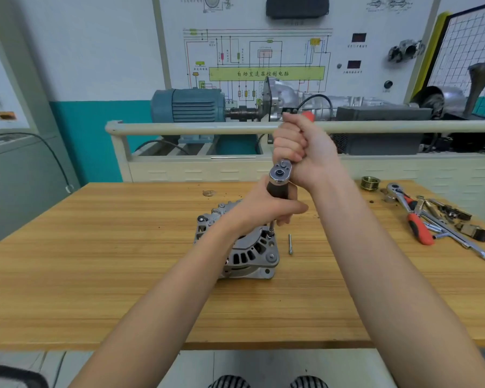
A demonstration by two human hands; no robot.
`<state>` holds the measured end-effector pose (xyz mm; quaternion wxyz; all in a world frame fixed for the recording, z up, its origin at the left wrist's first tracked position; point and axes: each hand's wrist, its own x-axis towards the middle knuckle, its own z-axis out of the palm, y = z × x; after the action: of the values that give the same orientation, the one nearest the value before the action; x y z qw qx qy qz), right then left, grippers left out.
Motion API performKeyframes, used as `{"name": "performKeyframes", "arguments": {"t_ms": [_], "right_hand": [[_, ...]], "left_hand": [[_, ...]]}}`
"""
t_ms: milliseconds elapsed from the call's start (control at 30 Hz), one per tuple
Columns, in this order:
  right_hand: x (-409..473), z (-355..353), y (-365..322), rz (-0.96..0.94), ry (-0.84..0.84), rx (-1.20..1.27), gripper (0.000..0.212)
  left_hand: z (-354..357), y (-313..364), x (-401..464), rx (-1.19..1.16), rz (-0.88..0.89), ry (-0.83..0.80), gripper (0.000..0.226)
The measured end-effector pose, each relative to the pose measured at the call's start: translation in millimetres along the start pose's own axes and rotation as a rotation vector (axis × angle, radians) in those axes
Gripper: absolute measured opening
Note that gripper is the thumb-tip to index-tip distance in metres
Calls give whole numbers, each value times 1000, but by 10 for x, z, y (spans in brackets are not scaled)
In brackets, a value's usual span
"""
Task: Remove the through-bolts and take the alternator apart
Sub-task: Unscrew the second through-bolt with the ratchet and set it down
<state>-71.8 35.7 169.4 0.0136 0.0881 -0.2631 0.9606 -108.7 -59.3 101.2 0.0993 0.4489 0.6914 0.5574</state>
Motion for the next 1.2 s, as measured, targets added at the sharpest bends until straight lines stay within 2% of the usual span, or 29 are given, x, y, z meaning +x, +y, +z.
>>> {"name": "performKeyframes", "arguments": {"t_ms": [33,100,200,300,367,433,567,600,667,733,900,967,1067,1200], "right_hand": [[27,8,1,52,-11,-6,55],[52,27,31,41,4,26,52],[12,7,99,-233,85,94,51],[-123,-56,201,-537,162,112,45],[-202,-90,228,-600,156,138,43],[-207,-100,173,-532,135,122,45],[-98,-44,-19,-120,33,31,50],[-71,-33,-31,-43,2,21,51],[-42,-26,-14,3,-11,32,51],[-62,-22,28,-98,35,61,48],[-217,-83,201,-597,174,160,43],[-251,-93,226,-643,171,167,41],[-205,-92,107,-431,124,111,47],[-88,-38,-54,0,8,8,49]], "left_hand": [[-8,7,-2,6,-8,-23,36],[26,0,9,-24,-34,31,38],[133,-46,36,-42,-23,231,36],[237,-92,71,-72,41,436,24],[291,-94,72,-107,81,473,18],[271,-80,53,-88,69,407,20],[37,-20,14,-43,-3,14,43],[3,-3,11,-24,-10,-36,46],[22,-4,25,11,-32,3,49],[116,-33,26,31,-32,140,42],[300,-84,71,-122,56,473,22],[335,-68,72,-168,58,519,21],[272,-78,37,-97,42,391,30],[70,-1,9,40,-31,21,44]]}}
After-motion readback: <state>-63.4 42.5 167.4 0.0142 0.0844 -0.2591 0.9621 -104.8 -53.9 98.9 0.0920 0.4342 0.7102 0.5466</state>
